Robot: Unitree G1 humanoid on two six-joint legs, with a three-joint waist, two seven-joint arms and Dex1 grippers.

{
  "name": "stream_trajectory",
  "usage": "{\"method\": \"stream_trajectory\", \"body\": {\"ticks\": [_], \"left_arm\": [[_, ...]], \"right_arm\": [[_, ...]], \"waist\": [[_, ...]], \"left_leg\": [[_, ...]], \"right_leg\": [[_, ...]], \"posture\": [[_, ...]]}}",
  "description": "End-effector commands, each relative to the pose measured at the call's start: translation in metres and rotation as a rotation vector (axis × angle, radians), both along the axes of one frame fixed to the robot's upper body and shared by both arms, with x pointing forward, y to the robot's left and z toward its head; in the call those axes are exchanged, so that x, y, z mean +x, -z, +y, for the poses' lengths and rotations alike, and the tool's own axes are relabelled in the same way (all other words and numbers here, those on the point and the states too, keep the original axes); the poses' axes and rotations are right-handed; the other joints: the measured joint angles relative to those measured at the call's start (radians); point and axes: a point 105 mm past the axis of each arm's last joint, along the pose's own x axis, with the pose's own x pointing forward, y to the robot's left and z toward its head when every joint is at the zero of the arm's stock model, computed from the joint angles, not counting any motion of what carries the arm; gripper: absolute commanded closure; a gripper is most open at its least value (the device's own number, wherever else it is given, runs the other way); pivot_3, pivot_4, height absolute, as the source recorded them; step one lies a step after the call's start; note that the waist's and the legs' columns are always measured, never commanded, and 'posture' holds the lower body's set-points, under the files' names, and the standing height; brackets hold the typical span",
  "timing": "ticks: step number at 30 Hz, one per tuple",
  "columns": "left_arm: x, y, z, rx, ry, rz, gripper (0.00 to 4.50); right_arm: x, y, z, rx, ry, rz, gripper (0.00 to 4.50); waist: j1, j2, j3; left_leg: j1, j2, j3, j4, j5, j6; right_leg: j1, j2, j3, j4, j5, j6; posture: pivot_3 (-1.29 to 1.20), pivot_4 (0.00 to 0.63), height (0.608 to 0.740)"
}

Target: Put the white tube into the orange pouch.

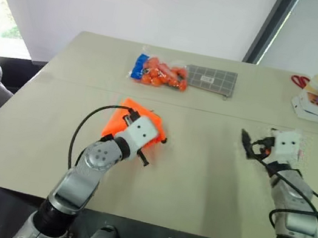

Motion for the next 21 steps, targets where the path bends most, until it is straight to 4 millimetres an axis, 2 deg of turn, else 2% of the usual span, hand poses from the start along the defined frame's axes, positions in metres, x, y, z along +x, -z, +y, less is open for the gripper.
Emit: {"method": "stream_trajectory", "body": {"ticks": [1, 6, 9, 13, 21], "left_arm": [[-0.004, -0.009, 0.025, -0.014, -0.048, -0.004, 4.48], [-0.009, 0.001, 0.067, -0.01, -0.108, 0.055, 4.48], [-0.012, 0.004, 0.08, -0.004, -0.118, 0.069, 4.48], [-0.013, 0.007, 0.079, -0.014, -0.117, 0.072, 4.48], [-0.009, 0.005, 0.061, -0.046, -0.09, 0.057, 4.48]], "right_arm": [[-0.001, -0.004, -0.028, -0.044, 0.168, -0.003, 0.0], [-0.003, 0.011, -0.057, 0.055, 0.341, 0.054, 0.0], [-0.003, 0.016, -0.071, 0.135, 0.392, 0.06, 0.0], [0.0, 0.02, -0.079, 0.185, 0.41, 0.067, 0.0], [0.01, 0.032, -0.099, 0.309, 0.451, 0.095, 0.0]], "waist": [[0.001, 0.0, 0.0], [0.005, 0.001, 0.001], [0.005, 0.001, 0.001], [0.007, 0.001, 0.001], [0.004, 0.001, 0.001]], "left_leg": [[0.001, 0.0, 0.0, 0.0, 0.0, 0.0], [0.0, 0.0, 0.001, 0.001, 0.001, 0.002], [0.0, 0.0, 0.001, 0.001, 0.001, 0.002], [0.0, 0.0, 0.001, 0.001, 0.001, 0.002], [0.001, 0.0, 0.002, 0.001, 0.002, 0.002]], "right_leg": [[0.0, 0.0, 0.0, 0.001, 0.0, -0.001], [0.001, -0.001, 0.001, 0.0, -0.001, -0.004], [0.001, -0.001, 0.001, 0.0, -0.001, -0.005], [0.002, -0.001, 0.001, -0.002, -0.001, -0.005], [0.003, -0.001, 0.001, -0.002, -0.001, -0.005]], "posture": [[0.0, 0.15, 0.724], [0.0, 0.15, 0.724], [0.0, 0.15, 0.724], [0.0, 0.15, 0.724], [0.0, 0.15, 0.724]]}}
